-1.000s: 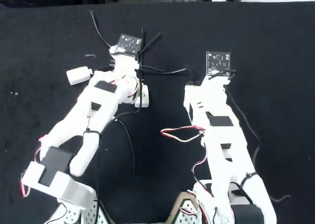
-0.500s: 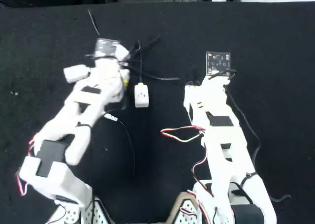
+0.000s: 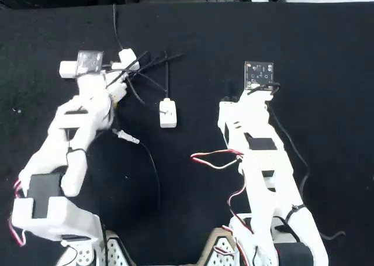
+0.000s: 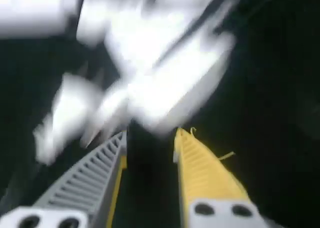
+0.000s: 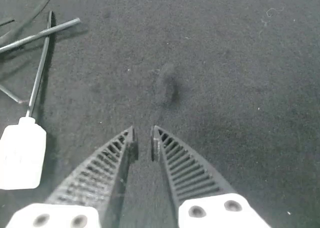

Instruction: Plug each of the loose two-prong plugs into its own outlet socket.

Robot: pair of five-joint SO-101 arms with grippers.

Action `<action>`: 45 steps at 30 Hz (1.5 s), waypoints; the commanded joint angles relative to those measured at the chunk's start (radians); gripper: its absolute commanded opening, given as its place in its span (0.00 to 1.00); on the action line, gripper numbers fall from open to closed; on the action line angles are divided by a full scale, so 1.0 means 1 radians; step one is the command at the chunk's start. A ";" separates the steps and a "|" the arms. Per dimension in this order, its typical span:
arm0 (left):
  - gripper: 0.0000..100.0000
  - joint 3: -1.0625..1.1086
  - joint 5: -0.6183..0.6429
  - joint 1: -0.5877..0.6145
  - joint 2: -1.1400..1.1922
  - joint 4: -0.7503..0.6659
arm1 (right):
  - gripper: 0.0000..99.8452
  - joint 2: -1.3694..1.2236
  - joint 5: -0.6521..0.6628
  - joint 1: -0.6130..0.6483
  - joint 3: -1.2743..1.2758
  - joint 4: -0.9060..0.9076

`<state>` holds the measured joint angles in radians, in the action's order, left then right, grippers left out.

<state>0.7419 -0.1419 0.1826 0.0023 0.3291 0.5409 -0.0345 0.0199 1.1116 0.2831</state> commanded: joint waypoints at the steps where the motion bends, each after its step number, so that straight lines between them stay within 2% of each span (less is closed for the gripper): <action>1: 0.16 0.028 -0.028 0.051 -0.193 0.141 | 0.05 -0.002 -0.003 0.015 -0.005 -0.025; 4: 0.16 0.031 -0.028 0.048 -0.362 0.229 | 0.05 -0.002 -0.003 0.015 -0.007 -0.025; 7: 0.16 0.025 -0.020 0.048 -0.499 0.219 | 0.05 -0.002 -0.003 0.015 -0.007 -0.025; 9: 0.16 0.031 0.012 0.035 -0.545 0.144 | 0.05 -0.002 -0.003 0.015 -0.007 -0.025; 12: 0.16 0.016 0.173 0.016 -0.517 -0.034 | 0.05 -0.002 -0.003 0.015 -0.007 -0.025; 15: 0.16 -0.047 0.278 0.002 -0.391 -0.209 | 0.05 -0.004 -0.003 0.015 -0.004 -0.025; 17: 0.16 -0.133 0.301 -0.012 -0.265 -0.261 | 0.05 -0.004 -0.003 0.015 -0.002 -0.025; 28: 0.15 -0.889 0.304 -0.082 0.528 -0.288 | 0.05 -0.004 -0.002 0.015 -0.002 -0.025; 38: 0.15 -1.457 0.296 -0.127 0.968 0.037 | 0.05 -0.004 -0.002 0.015 -0.004 -0.025; 40: 0.16 -1.572 0.282 -0.119 1.017 0.172 | 0.05 -0.004 -0.002 0.015 -0.004 -0.025; 45: 0.16 -1.816 0.117 -0.117 1.062 0.620 | 0.05 -0.004 -0.002 0.015 -0.007 -0.025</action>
<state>-0.8615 0.0882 0.0706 1.0518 0.6237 0.5409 -0.0345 0.0199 1.1116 0.2831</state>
